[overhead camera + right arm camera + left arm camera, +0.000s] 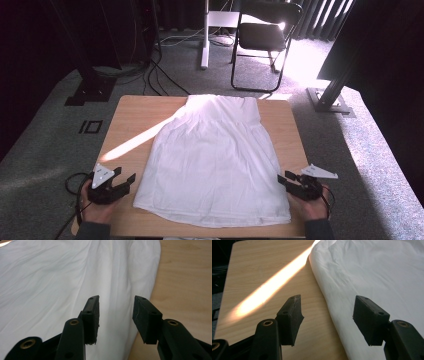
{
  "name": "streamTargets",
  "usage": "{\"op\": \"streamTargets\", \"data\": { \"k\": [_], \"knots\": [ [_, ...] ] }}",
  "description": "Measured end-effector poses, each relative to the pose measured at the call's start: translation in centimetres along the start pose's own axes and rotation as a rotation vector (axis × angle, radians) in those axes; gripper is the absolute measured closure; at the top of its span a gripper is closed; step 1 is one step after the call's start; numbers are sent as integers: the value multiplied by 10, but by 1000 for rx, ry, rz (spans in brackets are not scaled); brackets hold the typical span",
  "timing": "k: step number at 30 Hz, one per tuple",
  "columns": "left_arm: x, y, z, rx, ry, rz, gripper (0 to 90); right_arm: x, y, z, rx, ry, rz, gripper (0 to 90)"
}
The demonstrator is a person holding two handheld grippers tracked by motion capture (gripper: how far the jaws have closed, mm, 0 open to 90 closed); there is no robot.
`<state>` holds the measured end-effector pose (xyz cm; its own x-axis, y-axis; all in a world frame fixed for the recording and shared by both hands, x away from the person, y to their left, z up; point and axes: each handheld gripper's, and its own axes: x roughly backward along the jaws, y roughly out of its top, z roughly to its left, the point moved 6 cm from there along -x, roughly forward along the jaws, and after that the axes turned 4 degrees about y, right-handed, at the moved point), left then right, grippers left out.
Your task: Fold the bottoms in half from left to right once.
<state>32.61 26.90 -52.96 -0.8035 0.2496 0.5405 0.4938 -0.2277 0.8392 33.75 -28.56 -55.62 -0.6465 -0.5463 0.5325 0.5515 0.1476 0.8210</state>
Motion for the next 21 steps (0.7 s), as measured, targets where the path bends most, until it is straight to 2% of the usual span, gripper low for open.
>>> {"op": "streamTargets", "data": {
  "k": [1,3,5,9,11,14,18,19,20,21],
  "knots": [
    [-8,5,0,-6,-4,6,410,-13,12,-6,-4,-6,-3,577],
    [-24,16,-1,-28,-1,20,410,-27,26,-11,-11,-11,-4,594],
    [-42,26,-2,-27,-12,35,408,-41,39,-17,-23,-18,-4,606],
    [-78,37,1,9,-35,89,403,-70,63,-28,-80,-12,-14,613],
    [-95,36,2,14,-35,136,399,-84,73,-31,-106,1,-8,584],
    [-113,32,2,14,-31,185,400,-105,85,-31,-106,5,10,532],
    [-127,27,1,48,-52,208,399,-129,96,-25,-81,-6,32,470],
    [-127,27,1,48,-52,208,399,-129,96,-25,-81,-6,32,470],
    [-131,26,1,50,-59,220,399,-137,97,-25,-77,-20,49,455],
    [-136,24,-1,60,-72,238,402,-149,98,-27,-105,-17,76,444]
  ]
}}
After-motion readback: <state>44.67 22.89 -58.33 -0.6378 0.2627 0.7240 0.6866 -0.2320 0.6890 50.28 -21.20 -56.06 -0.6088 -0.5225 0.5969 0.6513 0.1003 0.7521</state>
